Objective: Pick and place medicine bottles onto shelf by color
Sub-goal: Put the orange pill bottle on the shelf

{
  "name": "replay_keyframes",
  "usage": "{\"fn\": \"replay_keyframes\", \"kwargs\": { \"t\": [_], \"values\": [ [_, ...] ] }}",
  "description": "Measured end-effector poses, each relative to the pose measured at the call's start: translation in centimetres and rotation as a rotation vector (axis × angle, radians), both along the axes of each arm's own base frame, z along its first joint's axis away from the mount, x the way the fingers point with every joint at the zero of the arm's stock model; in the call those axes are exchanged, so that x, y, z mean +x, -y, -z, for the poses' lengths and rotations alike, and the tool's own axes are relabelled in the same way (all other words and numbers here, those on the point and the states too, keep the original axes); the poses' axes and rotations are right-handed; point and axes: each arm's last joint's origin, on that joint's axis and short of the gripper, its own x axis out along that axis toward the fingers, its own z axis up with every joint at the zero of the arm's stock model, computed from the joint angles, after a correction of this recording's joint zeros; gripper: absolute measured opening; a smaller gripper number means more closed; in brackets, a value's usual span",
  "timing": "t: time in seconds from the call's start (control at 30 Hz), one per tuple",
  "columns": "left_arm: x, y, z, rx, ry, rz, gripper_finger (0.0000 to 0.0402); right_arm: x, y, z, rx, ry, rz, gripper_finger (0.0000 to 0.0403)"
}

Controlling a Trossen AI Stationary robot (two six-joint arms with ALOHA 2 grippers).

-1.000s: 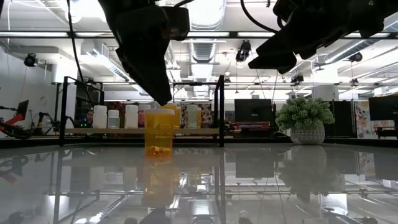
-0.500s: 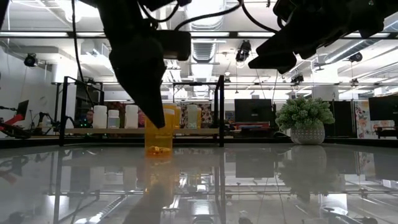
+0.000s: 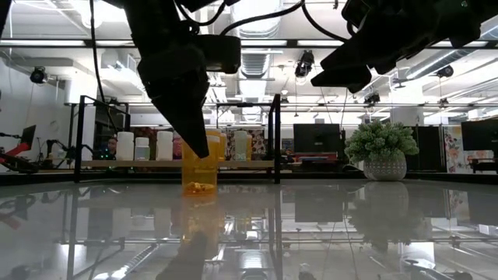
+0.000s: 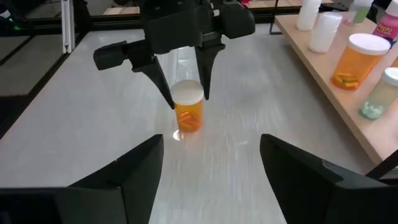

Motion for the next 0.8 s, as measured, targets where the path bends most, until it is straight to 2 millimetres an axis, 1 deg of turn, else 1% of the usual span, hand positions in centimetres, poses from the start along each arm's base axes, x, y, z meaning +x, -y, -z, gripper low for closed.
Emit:
{"fn": "replay_keyframes", "kwargs": {
  "t": [0.07, 0.13, 0.23, 0.37, 0.47, 0.63, 0.73, 0.8],
  "values": [
    [0.1, 0.0, -0.4, -0.003, 0.008, 0.0, 0.0184, 0.0, 0.0, 0.0, 0.0, 0.0, 0.0, 0.0255],
    [0.0, 0.0, -1.4, -0.012, 0.018, 0.002, 0.0184, 0.0, 0.0, 0.0, 0.0, -0.001, 0.0, 0.0254],
    [-0.5, -0.2, -3.6, -0.013, 0.026, 0.0, 0.0185, 0.0, 0.0, 0.1, -0.001, -0.003, 0.0, 0.0255],
    [-1.8, -1.3, -7.0, 0.031, 0.045, -0.026, 0.0195, -0.1, 0.0, 0.1, -0.002, -0.004, 0.0, 0.0254],
    [-3.3, -2.9, -9.9, 0.09, 0.104, -0.069, 0.0194, -0.1, 0.0, 0.1, 0.002, -0.003, 0.001, 0.0252],
    [-6.5, -6.9, -13.6, 0.17, 0.199, -0.224, 0.019, 0.0, 0.0, 0.1, 0.007, 0.004, 0.003, 0.0252],
    [-8.0, -9.6, -14.9, 0.19, 0.241, -0.312, 0.019, 0.0, 0.0, 0.1, 0.011, 0.007, 0.004, 0.025],
    [-8.7, -11.4, -15.1, 0.199, 0.239, -0.38, 0.019, 0.0, 0.0, 0.1, 0.012, 0.006, 0.005, 0.0249]
  ]
}}
